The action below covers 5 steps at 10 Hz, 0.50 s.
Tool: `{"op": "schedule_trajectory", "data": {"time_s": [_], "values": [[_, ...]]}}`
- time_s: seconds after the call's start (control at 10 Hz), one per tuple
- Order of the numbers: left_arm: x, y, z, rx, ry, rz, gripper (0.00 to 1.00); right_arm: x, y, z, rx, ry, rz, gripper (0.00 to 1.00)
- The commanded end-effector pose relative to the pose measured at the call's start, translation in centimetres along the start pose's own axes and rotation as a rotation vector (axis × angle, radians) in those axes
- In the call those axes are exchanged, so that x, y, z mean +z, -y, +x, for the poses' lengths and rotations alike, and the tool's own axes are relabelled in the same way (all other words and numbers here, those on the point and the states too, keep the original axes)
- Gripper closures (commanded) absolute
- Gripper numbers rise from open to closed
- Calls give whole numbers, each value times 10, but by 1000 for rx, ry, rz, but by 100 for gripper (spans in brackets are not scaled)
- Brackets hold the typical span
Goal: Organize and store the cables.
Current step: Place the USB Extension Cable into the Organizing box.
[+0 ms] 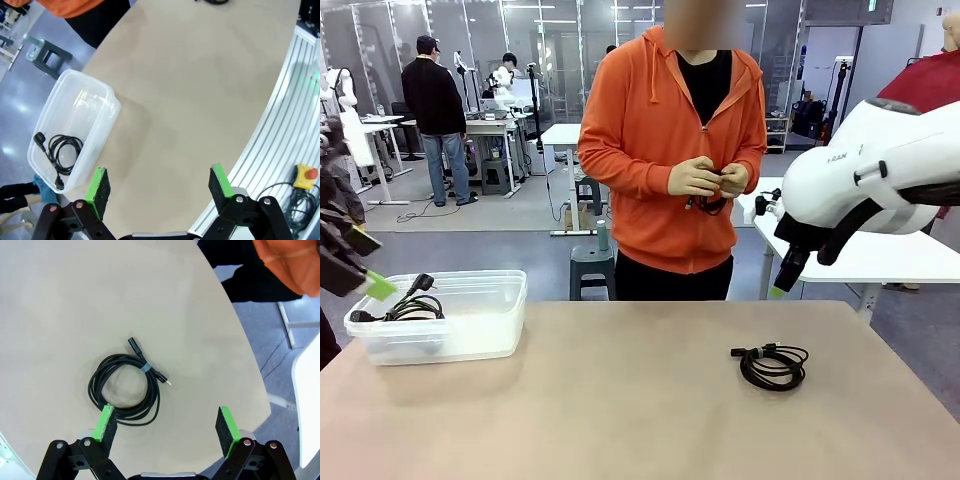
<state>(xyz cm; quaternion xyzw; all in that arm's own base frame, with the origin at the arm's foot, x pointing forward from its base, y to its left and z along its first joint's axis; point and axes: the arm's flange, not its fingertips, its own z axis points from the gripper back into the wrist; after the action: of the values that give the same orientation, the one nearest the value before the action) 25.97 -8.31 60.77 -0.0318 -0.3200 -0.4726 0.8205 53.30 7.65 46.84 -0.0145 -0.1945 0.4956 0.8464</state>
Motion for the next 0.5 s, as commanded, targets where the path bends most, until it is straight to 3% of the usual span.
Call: {"op": "schedule_trajectory", "data": {"time_s": [0.0, 0.3, 0.4], "values": [[15, 19, -44, 9, 44, 15, 0, -16, 13, -1, 53, 26, 26, 0], [32, 25, -56, 18, 106, 32, 0, -41, 13, -7, 105, 40, 80, 0], [51, 2, -22, 27, 84, 35, 0, -54, 11, -10, 146, 44, 97, 0]]}}
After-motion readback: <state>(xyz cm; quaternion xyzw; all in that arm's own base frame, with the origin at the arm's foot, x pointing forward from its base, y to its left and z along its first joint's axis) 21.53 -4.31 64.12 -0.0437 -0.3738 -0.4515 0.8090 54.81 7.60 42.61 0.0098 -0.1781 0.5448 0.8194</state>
